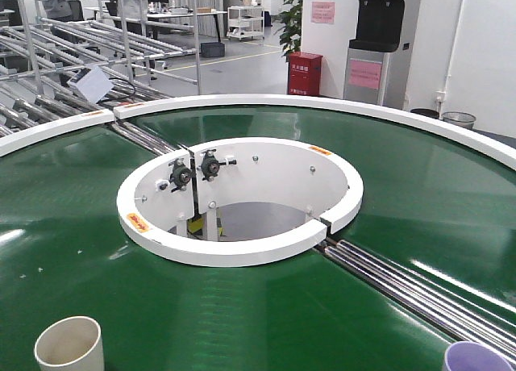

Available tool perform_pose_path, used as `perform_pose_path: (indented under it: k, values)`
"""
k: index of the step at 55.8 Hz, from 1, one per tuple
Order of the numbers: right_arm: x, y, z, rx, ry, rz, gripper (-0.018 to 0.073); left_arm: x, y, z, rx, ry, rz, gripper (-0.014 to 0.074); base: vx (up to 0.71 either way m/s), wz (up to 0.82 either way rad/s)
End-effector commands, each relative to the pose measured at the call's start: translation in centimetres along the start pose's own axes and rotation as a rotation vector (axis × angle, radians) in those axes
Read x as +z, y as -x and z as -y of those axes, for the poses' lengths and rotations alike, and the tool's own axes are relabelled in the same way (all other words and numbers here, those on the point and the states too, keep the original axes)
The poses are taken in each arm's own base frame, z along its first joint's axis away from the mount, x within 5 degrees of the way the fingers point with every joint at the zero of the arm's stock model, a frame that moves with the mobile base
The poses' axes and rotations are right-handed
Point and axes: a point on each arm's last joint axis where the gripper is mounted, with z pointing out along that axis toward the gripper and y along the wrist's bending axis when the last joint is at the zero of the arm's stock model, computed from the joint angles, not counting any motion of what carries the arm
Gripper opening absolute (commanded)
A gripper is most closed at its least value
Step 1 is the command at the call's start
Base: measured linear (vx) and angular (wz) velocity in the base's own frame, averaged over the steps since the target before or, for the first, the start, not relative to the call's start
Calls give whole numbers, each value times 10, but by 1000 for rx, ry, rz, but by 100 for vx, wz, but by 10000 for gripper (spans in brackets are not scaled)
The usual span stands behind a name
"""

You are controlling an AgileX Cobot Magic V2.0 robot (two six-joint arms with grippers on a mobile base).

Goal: Grab cup from conveyor and place in blue bin
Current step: 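Lower left gripper over cream cup and right gripper beside lavender cup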

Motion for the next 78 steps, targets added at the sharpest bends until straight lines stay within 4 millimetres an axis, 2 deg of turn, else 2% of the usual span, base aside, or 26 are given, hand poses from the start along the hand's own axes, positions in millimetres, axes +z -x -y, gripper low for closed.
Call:
perform_pose_path:
  k: [1,9,22,31,34,43,52,65,78]
  values:
    - [4,18,0,-6,7,90,69,7,12,-1,-2,3,62,38,0,0]
    - [9,17,-1,-7,10,73,157,19,5,0,-2,-1,-19,129,0,0]
    - [12,16,-1,-8,10,57,364,39,-3,0,-2,-4,-77,349,0,0]
    - [12,16,-1,-10,10,53,460,52,1,0,-36,-5,-58,402,0,0]
    - [12,16,-1,-6,10,52,470,56,7,0,-36,-5,-73,402,0,0]
    - [12,15,-1,27,15,47,471,71,44,-2,-36,-6,-195,402,0,0]
    - [12,15,-1,53,15,47,471,96,73,-2,42,-25,-354,402,0,0]
    - [12,15,-1,53,15,47,470,142,85,8,67,-145,-486,418,0,0]
    - [12,15,-1,46,13,47,470,177,70,13,69,-196,-603,431,0,0]
